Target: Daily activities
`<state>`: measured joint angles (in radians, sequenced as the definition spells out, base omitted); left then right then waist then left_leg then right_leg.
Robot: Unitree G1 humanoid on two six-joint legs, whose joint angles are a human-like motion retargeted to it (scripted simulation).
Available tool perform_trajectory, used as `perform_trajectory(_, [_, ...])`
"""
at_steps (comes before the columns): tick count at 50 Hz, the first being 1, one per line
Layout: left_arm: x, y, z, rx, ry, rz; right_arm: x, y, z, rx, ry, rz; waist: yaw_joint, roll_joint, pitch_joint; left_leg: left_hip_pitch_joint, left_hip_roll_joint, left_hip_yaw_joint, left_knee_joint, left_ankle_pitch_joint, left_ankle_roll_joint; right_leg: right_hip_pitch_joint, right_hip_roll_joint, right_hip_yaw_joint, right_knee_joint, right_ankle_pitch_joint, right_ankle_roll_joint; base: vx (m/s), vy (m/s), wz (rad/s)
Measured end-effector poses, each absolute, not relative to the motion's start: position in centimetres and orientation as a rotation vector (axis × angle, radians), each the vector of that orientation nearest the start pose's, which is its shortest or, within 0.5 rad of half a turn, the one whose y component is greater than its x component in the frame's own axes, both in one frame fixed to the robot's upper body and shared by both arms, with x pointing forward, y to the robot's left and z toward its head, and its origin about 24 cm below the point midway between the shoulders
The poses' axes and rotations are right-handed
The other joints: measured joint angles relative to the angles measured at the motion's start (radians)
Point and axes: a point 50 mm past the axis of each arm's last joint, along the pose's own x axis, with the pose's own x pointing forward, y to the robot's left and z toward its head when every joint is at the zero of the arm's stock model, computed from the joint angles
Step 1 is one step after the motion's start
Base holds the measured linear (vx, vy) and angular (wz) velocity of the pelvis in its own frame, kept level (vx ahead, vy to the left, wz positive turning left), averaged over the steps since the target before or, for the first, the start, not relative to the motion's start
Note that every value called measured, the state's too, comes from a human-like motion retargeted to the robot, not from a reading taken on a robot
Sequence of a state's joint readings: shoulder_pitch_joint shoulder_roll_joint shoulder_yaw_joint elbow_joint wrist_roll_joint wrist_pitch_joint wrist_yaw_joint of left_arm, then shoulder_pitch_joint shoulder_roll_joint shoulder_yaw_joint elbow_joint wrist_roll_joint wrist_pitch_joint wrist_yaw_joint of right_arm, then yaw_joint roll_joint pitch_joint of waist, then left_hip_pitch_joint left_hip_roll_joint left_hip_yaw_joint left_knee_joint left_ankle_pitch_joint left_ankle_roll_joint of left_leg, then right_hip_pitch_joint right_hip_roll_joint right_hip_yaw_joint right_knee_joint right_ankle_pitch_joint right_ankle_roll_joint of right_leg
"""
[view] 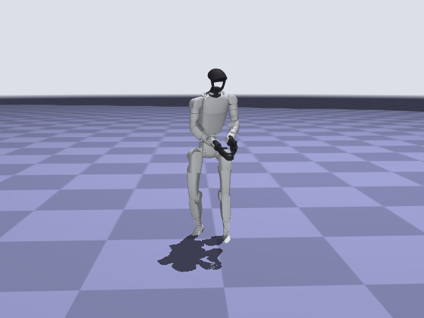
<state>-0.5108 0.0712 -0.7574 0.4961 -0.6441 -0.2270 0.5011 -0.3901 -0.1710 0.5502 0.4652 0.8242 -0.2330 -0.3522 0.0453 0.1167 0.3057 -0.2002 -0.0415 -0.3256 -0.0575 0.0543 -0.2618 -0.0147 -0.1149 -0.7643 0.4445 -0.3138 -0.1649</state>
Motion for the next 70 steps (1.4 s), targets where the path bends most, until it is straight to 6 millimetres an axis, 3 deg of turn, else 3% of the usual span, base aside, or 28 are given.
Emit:
perform_trajectory(10, [29.8,0.6,5.1,-0.287,0.134,-0.179,29.4,-8.2,1.7,0.373,0.214,0.019,-0.011,0.004,0.013,-0.02,-0.022,-0.014,0.0,0.018,0.0,-0.018,-0.009,-0.01,0.023,-0.004,-0.017,-0.02,0.0,0.18])
perform_trajectory(25, [30.0,-0.6,6.3,-0.208,0.071,-0.176,29.4,-9.5,1.2,0.288,0.217,-0.091,0.004,-0.003,0.03,-0.035,-0.061,-0.043,-0.002,0.049,0.0,-0.035,-0.042,-0.035,0.082,-0.007,-0.035,-0.03,0.01,0.25])
perform_trajectory(31, [29.8,-1.3,6.6,-0.17,0.042,-0.168,29.3,-9.1,0.7,0.262,0.239,-0.129,0.017,-0.008,0.034,-0.035,-0.077,-0.053,-0.003,0.057,0.0,-0.039,-0.059,-0.042,0.114,-0.01,-0.041,-0.01,0.01,0.23])
perform_trajectory(50, [29.1,-2.4,6.3,-0.169,0.054,-0.128,29.3,-9.7,0.0,0.292,0.271,-0.268,0.023,-0.01,0.026,-0.029,-0.117,-0.074,-0.006,0.077,0.0,-0.037,-0.097,-0.057,0.172,0.0,-0.054,0.0,0.01,0.13])
perform_trajectory(70, [28.7,-3.3,6.2,-0.24,0.117,-0.133,29.4,-9.8,0.2,0.265,0.265,-0.237,0.011,0.003,0.035,-0.026,-0.146,-0.086,0.002,0.083,0.0,-0.051,-0.143,-0.048,0.247,0.01,-0.065,0.0,0.0,0.0])
